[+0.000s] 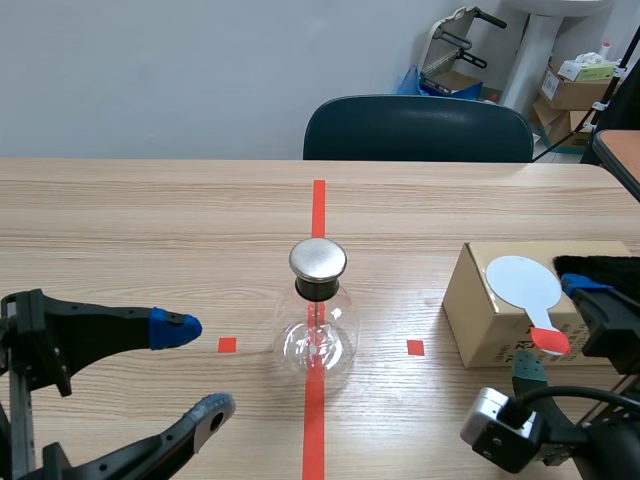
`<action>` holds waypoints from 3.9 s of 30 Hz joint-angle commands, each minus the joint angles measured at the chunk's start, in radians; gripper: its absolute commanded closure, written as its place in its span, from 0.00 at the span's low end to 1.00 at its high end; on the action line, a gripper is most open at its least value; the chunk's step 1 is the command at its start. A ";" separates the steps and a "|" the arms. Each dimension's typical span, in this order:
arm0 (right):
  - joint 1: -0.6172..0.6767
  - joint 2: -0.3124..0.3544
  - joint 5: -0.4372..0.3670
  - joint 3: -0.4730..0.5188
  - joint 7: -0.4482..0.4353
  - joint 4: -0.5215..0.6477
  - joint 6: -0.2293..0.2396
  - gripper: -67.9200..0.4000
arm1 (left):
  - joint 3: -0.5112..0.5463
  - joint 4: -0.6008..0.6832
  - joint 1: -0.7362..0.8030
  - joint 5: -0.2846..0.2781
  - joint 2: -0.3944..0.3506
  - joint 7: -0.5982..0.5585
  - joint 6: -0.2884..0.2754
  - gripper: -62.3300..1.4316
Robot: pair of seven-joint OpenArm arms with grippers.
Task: Do the electroscope experiment
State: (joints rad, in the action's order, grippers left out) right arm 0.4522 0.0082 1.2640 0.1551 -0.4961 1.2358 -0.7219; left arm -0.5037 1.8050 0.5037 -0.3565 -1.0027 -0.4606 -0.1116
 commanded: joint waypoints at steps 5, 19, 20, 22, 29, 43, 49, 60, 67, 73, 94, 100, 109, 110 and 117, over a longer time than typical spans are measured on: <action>-0.006 0.011 -0.013 0.001 0.004 0.011 -0.052 0.00 | 0.001 0.029 0.000 -0.003 0.005 -0.014 -0.003 0.41; -0.006 0.011 -0.013 0.001 0.004 0.011 -0.051 0.00 | 0.001 0.029 0.000 -0.003 0.005 -0.014 -0.003 0.41; -0.006 0.011 -0.013 0.001 0.004 0.011 -0.051 0.00 | 0.001 0.029 0.000 -0.003 0.005 -0.014 -0.003 0.41; -0.006 0.011 -0.013 0.001 0.004 0.011 -0.051 0.00 | 0.001 0.029 0.000 -0.003 0.005 -0.014 -0.003 0.41; -0.006 0.011 -0.013 0.001 0.003 0.011 -0.051 0.00 | 0.001 0.029 0.000 -0.002 0.005 -0.013 -0.003 0.41; -0.006 0.011 -0.012 0.001 0.004 0.011 -0.052 0.00 | 0.001 0.029 0.000 -0.002 0.005 -0.010 -0.003 0.41; -0.006 0.011 -0.012 0.001 0.003 0.011 -0.052 0.00 | 0.001 0.029 0.000 -0.003 0.005 -0.010 -0.003 0.41; -0.006 0.011 -0.012 0.001 0.004 0.011 -0.052 0.00 | 0.001 0.029 0.000 -0.003 0.005 0.000 -0.003 0.37; -0.006 0.011 -0.012 0.001 0.003 0.011 -0.052 0.00 | 0.001 0.029 0.000 -0.003 0.005 0.009 -0.003 0.34; -0.006 0.011 -0.012 0.001 0.003 0.011 -0.052 0.00 | 0.001 0.029 0.000 -0.003 0.005 0.009 -0.003 0.34; -0.006 0.011 -0.013 0.003 0.005 0.011 -0.052 0.00 | 0.001 0.029 0.000 -0.003 0.005 0.008 -0.007 0.34; -0.006 0.011 -0.013 0.003 0.004 0.011 -0.052 0.00 | 0.001 0.029 0.000 -0.003 0.005 0.008 -0.011 0.34; -0.006 0.011 -0.013 0.003 0.004 0.011 -0.052 0.00 | 0.001 0.029 0.000 -0.003 0.005 0.009 -0.011 0.34; -0.006 0.011 -0.013 0.003 0.004 0.011 -0.052 0.00 | 0.001 0.029 0.000 -0.003 0.005 0.009 -0.011 0.34; 0.014 0.011 -0.019 0.003 0.003 0.011 -0.052 0.00 | 0.001 0.029 0.000 -0.003 0.005 0.017 -0.011 0.34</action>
State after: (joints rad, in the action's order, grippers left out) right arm 0.4557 0.0082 1.2636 0.1551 -0.4961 1.2358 -0.7219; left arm -0.5037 1.8050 0.5037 -0.3565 -1.0027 -0.4366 -0.1162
